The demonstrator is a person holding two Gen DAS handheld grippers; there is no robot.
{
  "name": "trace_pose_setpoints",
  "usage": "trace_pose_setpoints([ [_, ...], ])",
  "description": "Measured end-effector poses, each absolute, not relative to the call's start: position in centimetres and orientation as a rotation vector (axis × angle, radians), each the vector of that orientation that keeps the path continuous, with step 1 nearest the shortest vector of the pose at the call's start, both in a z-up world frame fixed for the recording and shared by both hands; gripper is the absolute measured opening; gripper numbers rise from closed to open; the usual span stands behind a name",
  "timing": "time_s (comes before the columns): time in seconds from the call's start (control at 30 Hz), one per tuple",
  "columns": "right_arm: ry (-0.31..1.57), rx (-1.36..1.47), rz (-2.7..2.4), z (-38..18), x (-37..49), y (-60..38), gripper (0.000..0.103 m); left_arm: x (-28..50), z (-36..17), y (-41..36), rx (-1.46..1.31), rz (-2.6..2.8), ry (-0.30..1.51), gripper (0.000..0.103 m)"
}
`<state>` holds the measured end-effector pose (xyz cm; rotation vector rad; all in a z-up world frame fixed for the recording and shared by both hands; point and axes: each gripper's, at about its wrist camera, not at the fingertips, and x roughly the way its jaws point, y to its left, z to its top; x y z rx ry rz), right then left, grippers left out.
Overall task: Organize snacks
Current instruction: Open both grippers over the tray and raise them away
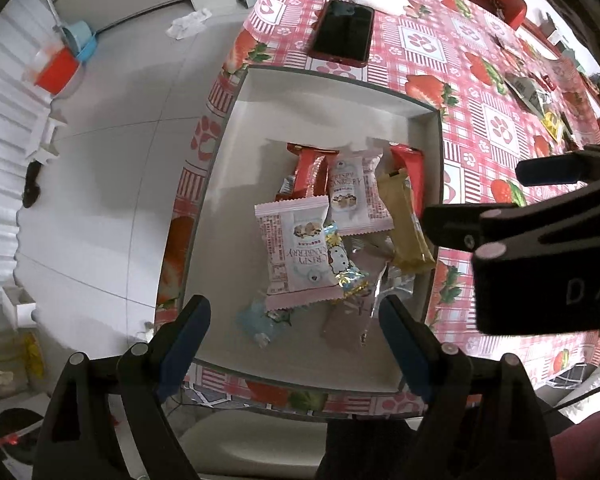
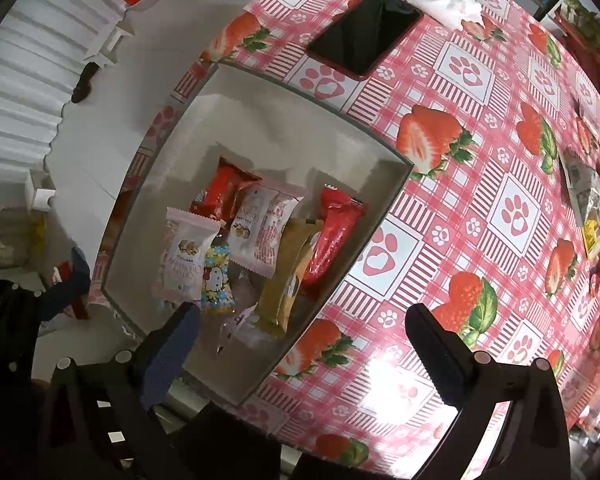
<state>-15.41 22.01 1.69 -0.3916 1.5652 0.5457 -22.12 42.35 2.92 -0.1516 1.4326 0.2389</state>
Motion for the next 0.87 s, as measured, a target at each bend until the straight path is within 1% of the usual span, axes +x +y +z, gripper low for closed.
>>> trace_pose_setpoints([
  [0.6, 1.569, -0.398, 0.556, 1.56, -16.12, 22.26, 0.102, -22.61, 2.91, 42.07, -0.147, 0.229, 1.432, 0.089],
  [0.87, 1.577, -0.396, 0.554, 1.34, -16.24, 22.23, 0.102, -22.75, 3.17, 42.48, -0.195, 0.229, 1.415, 0.088],
])
